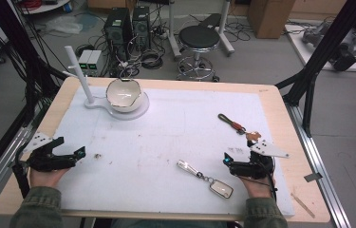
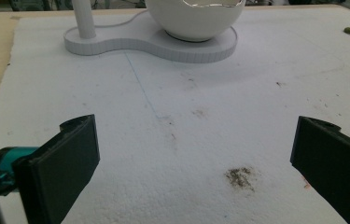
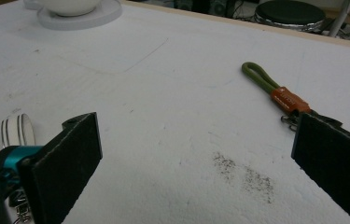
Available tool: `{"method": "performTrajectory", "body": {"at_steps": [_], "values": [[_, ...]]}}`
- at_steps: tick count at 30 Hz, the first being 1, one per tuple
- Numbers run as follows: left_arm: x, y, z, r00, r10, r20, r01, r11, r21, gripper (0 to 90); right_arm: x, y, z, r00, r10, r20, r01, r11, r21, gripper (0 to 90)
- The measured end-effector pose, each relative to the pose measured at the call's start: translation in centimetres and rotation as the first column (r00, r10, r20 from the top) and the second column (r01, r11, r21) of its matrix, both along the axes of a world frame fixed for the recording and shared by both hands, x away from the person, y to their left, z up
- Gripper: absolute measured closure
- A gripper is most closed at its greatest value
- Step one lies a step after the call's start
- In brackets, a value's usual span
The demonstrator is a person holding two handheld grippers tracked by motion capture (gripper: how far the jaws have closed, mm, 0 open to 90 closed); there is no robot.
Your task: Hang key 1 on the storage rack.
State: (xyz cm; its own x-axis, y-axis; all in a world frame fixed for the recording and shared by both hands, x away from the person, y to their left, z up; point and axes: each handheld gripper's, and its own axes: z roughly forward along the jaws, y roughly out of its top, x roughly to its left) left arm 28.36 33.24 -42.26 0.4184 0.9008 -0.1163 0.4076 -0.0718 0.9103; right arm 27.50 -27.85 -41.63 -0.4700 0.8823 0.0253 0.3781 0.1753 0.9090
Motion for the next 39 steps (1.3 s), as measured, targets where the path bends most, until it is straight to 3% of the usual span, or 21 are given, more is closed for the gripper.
{"method": "performTrajectory", "body": {"at_steps": [12, 24, 30, 39], "values": [[-0.1, 0.0, 0.1, 1.0000, 0.007, 0.006, -0.007, 1.0000, -0.002, 1.7, -0.2, -0.4, 0.2, 0.9995, -0.030, 0.011, 0.029, 0.999, 0.018, 0.6], [-0.4, 0.3, 0.4, 0.9982, 0.034, 0.049, -0.033, 0.9993, -0.020, 1.7, -0.4, -0.7, 0.4, 0.9968, -0.071, 0.037, 0.070, 0.997, 0.037, 0.6], [-0.4, 0.2, 0.4, 0.9984, 0.033, 0.047, -0.032, 0.9993, -0.019, 1.7, -0.5, -0.7, 0.4, 0.9964, -0.071, 0.045, 0.070, 0.997, 0.038, 0.6], [-0.6, 0.6, 0.4, 0.9970, 0.050, 0.060, -0.048, 0.9983, -0.032, 1.7, 0.3, -0.9, 1.3, 0.9946, -0.095, 0.043, 0.093, 0.994, 0.053, 0.6]]}}
